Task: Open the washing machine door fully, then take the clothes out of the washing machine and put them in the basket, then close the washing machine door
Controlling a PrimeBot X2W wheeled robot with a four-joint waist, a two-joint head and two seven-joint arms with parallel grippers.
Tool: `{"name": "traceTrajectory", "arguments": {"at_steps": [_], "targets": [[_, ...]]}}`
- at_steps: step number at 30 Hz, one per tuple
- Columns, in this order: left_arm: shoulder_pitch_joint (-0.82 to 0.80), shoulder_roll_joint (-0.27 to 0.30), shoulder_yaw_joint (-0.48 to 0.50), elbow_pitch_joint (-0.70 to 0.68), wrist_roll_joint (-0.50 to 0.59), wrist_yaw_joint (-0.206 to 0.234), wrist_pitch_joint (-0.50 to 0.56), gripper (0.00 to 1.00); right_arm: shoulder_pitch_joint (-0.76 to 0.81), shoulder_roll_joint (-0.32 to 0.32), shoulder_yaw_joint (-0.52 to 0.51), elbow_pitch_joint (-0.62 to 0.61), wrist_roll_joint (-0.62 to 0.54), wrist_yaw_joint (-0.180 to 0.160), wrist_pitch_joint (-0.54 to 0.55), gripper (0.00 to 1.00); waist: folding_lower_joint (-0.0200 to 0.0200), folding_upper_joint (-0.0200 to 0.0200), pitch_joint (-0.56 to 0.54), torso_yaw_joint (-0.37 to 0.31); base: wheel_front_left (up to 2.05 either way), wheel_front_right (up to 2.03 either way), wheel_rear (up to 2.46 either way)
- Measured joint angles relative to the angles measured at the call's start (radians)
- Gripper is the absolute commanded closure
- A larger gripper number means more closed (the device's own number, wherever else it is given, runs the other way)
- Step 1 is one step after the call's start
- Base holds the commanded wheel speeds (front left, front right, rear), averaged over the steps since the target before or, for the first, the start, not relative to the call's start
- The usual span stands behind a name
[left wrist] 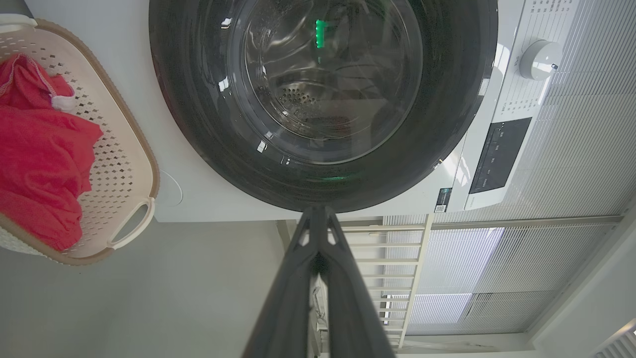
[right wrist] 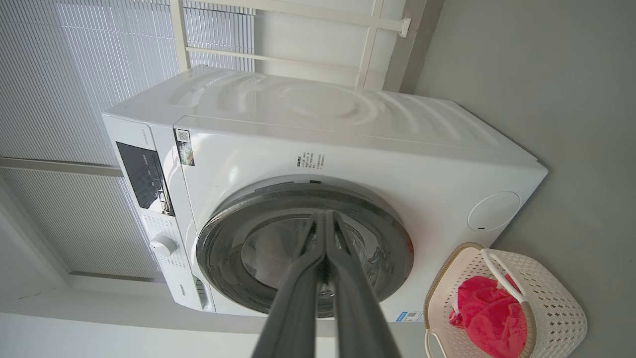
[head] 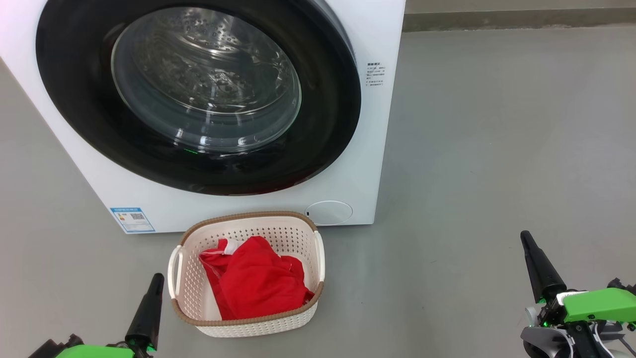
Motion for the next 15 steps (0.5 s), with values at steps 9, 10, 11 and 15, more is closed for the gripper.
{"name": "traceTrajectory", "arguments": {"at_steps": [9, 10, 11, 15], "targets": [[0.000, 0.000, 0.000, 0.000, 0.000, 0.000, 0.000, 1.00, 0.000, 0.000, 0.000, 0.000, 0.000, 0.000, 0.000, 1.00, -0.0001, 0.0000, 0.000, 0.000, 0.00, 0.00, 0.00], [0.000, 0.000, 0.000, 0.000, 0.000, 0.000, 0.000, 1.00, 0.000, 0.000, 0.000, 0.000, 0.000, 0.000, 0.000, 1.00, 0.0000, 0.0000, 0.000, 0.000, 0.00, 0.00, 0.00], [0.000, 0.000, 0.000, 0.000, 0.000, 0.000, 0.000, 1.00, 0.000, 0.000, 0.000, 0.000, 0.000, 0.000, 0.000, 1.00, 0.0000, 0.0000, 0.000, 0.000, 0.00, 0.00, 0.00], [0.000, 0.000, 0.000, 0.000, 0.000, 0.000, 0.000, 1.00, 0.000, 0.000, 0.000, 0.000, 0.000, 0.000, 0.000, 1.00, 0.0000, 0.0000, 0.000, 0.000, 0.00, 0.00, 0.00]]}}
